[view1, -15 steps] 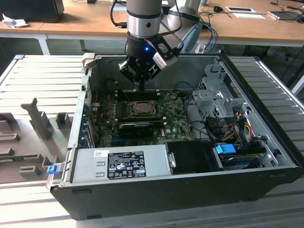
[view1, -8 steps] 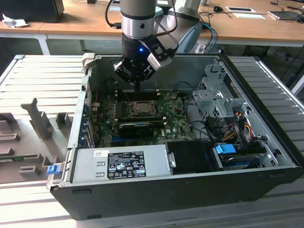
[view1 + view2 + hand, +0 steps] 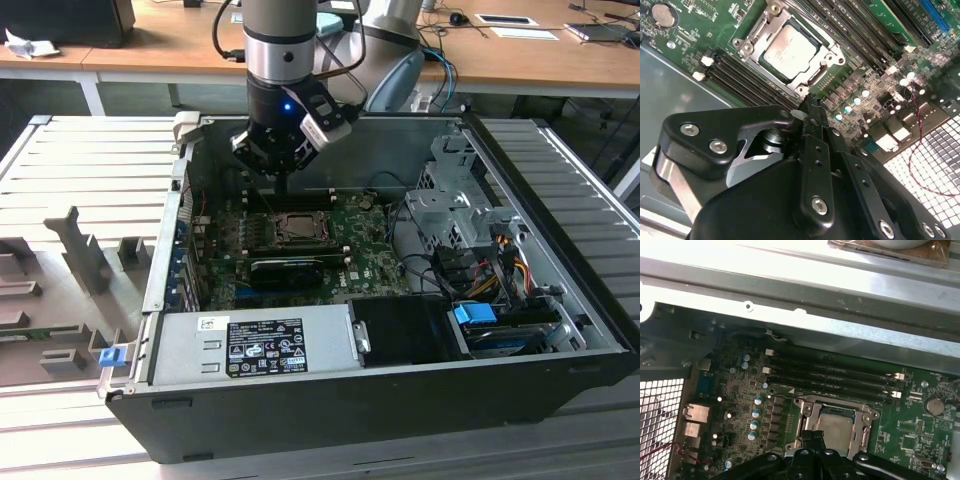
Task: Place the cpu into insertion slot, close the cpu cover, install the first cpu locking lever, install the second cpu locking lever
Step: 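Install the first cpu locking lever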
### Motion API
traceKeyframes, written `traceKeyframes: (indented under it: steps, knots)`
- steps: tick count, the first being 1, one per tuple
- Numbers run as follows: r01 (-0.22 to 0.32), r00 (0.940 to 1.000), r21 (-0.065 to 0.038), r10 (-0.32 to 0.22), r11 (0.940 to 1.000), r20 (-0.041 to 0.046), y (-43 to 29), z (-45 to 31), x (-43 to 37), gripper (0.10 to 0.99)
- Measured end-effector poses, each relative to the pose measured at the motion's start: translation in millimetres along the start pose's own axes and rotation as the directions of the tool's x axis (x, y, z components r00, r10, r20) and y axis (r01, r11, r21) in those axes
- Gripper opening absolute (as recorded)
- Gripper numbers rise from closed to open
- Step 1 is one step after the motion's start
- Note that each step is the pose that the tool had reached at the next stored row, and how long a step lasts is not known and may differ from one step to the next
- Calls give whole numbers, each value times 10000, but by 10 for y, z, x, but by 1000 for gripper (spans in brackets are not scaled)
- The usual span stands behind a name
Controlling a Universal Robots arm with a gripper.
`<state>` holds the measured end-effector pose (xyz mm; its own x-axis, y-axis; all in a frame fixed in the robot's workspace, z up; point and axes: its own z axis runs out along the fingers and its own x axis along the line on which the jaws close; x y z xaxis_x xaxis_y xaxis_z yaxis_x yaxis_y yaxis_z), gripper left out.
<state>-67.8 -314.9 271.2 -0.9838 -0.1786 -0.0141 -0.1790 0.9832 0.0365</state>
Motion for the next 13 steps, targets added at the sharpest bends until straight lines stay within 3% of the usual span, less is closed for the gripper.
traceKeyframes:
  steps: [5,13]
  knots:
    - [-1,10000,-13,1,10000,5,22,18,133,106]
    - [-332,9994,-8,332,9994,16,30,40,180,106]
